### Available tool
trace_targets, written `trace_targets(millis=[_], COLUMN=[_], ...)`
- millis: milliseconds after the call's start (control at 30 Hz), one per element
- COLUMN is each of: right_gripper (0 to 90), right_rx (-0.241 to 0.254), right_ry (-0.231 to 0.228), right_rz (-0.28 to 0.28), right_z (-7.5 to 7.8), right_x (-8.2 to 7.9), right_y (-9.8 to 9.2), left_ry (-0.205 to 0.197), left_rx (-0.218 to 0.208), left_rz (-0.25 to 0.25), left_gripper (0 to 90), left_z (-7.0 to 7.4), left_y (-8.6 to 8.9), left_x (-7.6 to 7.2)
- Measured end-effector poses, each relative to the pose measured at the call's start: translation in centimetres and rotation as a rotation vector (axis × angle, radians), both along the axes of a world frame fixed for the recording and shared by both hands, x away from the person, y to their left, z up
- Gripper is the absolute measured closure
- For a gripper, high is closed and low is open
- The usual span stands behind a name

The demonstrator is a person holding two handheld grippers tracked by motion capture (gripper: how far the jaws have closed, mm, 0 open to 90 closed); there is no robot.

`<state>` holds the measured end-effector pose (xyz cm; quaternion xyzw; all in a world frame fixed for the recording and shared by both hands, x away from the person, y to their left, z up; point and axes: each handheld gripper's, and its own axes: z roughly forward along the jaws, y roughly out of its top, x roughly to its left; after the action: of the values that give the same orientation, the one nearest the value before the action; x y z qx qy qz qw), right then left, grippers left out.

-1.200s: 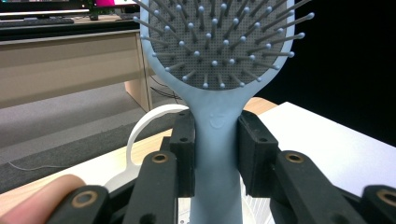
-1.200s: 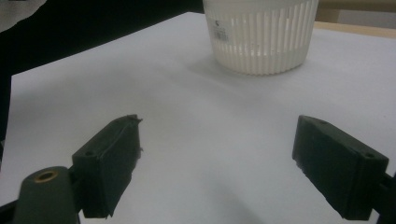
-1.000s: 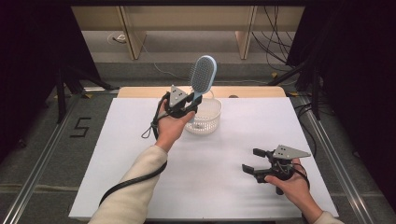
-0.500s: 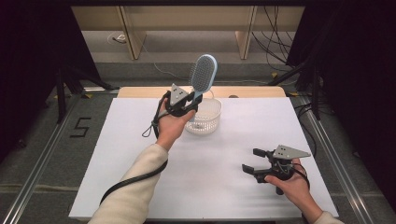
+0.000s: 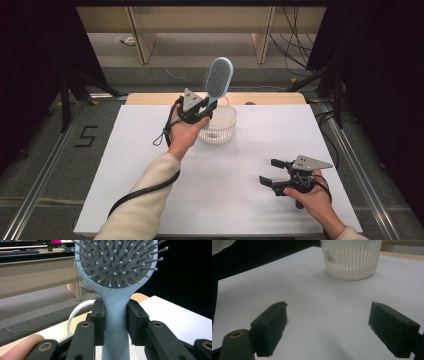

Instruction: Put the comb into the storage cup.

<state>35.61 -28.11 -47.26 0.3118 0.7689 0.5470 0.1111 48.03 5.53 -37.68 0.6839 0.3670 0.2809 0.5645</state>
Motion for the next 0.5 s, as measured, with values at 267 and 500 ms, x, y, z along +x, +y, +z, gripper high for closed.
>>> trace_targets(millis=[267, 500], right_gripper=[16.2, 16.2], right_rx=[0.0, 0.0], right_ry=[0.0, 0.001], right_rz=[-0.001, 0.001], right_z=[0.01, -0.02], right_x=[-0.01, 0.0], right_y=[-0.02, 0.02], left_ry=[0.0, 0.001], left_rx=[0.002, 0.004], left_rz=[0.0, 0.002], left_gripper=[69.5, 69.5], left_z=[0.05, 0.09], left_y=[-0.15, -0.11], left_x=[0.18, 0.35])
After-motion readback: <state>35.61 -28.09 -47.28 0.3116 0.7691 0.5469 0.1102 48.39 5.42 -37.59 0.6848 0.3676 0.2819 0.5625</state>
